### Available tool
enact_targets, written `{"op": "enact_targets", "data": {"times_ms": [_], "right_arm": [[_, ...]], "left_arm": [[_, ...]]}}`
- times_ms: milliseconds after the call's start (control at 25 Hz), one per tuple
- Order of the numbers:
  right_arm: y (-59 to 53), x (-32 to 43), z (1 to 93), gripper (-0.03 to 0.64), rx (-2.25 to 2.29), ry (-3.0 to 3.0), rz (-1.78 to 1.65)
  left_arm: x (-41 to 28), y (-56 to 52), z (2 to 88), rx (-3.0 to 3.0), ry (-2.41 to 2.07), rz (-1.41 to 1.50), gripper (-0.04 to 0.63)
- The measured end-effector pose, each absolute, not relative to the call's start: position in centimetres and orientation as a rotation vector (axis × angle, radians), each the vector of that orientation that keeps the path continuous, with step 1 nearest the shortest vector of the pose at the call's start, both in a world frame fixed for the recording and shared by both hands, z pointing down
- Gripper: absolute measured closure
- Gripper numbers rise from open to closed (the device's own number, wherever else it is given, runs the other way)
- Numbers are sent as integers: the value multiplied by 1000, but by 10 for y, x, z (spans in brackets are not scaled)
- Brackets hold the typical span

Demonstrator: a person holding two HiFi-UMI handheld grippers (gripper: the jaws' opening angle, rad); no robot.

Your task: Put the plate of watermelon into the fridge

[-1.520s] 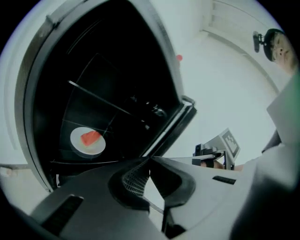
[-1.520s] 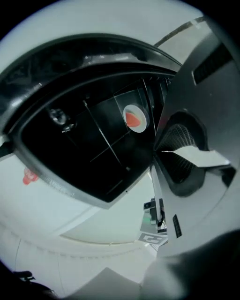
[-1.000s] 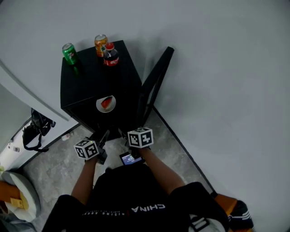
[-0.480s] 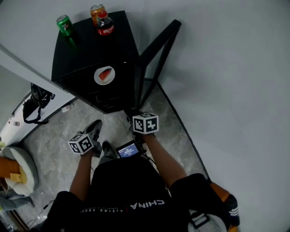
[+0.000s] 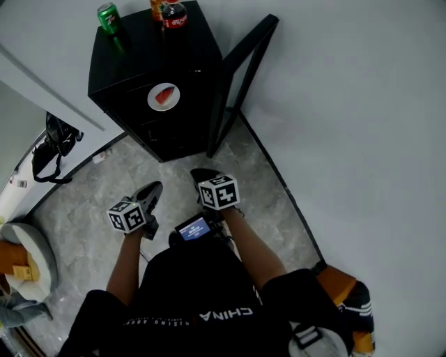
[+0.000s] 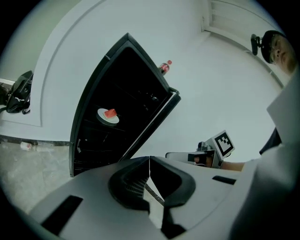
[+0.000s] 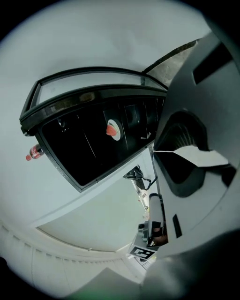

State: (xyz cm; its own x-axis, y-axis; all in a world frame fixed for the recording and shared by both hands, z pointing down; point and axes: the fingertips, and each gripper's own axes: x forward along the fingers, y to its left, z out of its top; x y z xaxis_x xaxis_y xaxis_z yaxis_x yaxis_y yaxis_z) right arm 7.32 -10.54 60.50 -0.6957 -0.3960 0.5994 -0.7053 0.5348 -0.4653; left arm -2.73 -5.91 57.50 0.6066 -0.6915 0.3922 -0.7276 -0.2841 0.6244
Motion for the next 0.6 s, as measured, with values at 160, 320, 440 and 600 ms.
{"op": "enact_targets", "data": {"times_ms": [160, 320, 440, 600], "right_arm": [[-58, 46, 603, 598, 925, -2330, 959], [-10, 19, 601, 598, 946, -2327, 934], [23, 8, 598, 598, 985, -2317, 899], [58, 6, 595, 598, 1022, -2276, 795]], "left_arm": [[-48, -13, 569, 2065, -1082, 25, 581], [-67, 39, 575, 2088, -1042, 40, 581], [-78, 68, 581, 2117, -1035, 100, 581], [-76, 93, 584, 2146, -1030, 166, 581]]}}
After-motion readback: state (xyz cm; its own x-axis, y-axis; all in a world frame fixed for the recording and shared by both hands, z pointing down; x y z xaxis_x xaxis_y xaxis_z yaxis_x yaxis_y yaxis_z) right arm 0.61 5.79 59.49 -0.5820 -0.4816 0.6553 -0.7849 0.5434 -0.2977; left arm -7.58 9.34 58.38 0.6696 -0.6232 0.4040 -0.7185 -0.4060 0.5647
